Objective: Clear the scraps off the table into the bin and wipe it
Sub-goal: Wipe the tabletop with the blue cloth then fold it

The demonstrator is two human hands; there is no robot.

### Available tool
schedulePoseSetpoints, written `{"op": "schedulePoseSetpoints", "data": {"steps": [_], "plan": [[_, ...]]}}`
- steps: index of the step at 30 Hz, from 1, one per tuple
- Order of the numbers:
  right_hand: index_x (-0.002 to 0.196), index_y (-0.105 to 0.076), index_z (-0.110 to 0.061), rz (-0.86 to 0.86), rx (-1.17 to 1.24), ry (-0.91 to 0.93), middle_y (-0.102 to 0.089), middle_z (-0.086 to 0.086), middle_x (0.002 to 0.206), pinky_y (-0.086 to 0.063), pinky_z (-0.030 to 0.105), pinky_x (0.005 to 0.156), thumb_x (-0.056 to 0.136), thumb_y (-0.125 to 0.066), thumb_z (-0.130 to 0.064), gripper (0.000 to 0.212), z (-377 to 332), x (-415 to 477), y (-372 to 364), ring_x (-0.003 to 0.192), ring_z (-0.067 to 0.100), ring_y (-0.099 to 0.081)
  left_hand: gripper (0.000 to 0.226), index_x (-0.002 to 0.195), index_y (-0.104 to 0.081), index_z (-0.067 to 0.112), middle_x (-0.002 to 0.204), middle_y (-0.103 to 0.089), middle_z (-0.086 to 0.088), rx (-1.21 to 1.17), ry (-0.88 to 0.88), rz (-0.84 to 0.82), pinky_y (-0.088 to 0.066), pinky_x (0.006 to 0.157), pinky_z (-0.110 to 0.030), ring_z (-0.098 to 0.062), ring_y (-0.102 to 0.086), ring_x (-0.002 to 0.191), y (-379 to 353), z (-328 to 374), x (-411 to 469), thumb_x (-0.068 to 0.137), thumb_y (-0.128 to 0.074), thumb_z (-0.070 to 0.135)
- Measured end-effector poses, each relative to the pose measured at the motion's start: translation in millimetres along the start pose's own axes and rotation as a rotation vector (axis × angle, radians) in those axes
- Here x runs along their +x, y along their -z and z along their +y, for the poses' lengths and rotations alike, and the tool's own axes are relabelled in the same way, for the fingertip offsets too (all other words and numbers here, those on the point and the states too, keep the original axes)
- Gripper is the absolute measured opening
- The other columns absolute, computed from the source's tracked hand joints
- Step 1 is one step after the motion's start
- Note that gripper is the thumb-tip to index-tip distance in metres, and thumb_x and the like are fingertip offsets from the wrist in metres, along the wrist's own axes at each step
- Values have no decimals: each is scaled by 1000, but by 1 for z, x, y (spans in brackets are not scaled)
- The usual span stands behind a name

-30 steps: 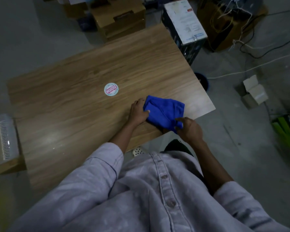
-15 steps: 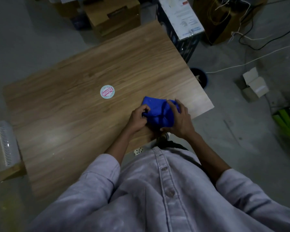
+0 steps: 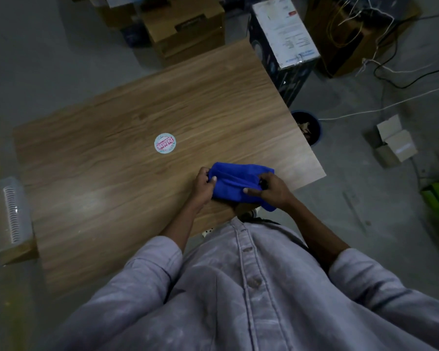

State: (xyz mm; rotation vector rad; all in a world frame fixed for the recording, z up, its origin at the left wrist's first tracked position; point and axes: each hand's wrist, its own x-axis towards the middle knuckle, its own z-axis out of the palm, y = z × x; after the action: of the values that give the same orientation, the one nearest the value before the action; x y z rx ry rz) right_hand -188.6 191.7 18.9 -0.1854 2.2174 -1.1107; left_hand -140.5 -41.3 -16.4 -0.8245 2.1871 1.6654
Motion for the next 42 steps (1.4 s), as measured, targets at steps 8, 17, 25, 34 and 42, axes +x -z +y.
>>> {"op": "schedulePoseSetpoints", "data": {"steps": [8, 17, 25, 34, 42], "plan": [[104, -59, -3, 186, 332, -65, -64, 4, 79, -54, 19, 74, 80, -84, -5, 35, 4, 10, 12, 75, 8, -65, 14, 114, -51, 5, 109, -63, -12, 112, 32, 111, -44, 77, -33, -29, -60, 99, -9, 6, -1, 101, -51, 11], [106, -63, -19, 349, -683, 160, -58, 7, 111, -43, 44, 87, 82, -79, -25, 30, 21, 23, 10, 105, 28, -52, 56, 132, -43, 10, 130, -53, -17, 400, -99, 185, -48, 93, -44, -32, -52, 118, -15, 9, -9, 85, -74, 10], [152, -39, -28, 43, -829, 619, -38, 4, 158, -31, 50, 111, 95, -53, -58, 66, 17, 24, -26, 144, 31, -36, 43, 133, -58, 10, 124, -55, -16, 598, -313, 129, -42, 99, -48, -38, -51, 115, -22, 10, -6, 90, -65, 9], [159, -24, -31, 208, -607, 183, -17, 5, 169, -18, 71, 116, 83, -40, -43, 78, 67, 21, 29, 155, 40, -6, 63, 144, -51, 4, 145, -53, -17, 615, -308, 264, -31, 117, -49, -38, -41, 139, -11, -15, -2, 84, -42, 21], [162, 2, -35, 318, -592, -116, 17, 2, 169, 19, 56, 120, 95, -25, -75, 83, 68, 14, -2, 153, 33, 23, 68, 150, -42, 2, 159, -38, -14, 643, -259, 241, -18, 121, -44, -34, -27, 151, -1, -31, -20, 84, -58, 4]]}}
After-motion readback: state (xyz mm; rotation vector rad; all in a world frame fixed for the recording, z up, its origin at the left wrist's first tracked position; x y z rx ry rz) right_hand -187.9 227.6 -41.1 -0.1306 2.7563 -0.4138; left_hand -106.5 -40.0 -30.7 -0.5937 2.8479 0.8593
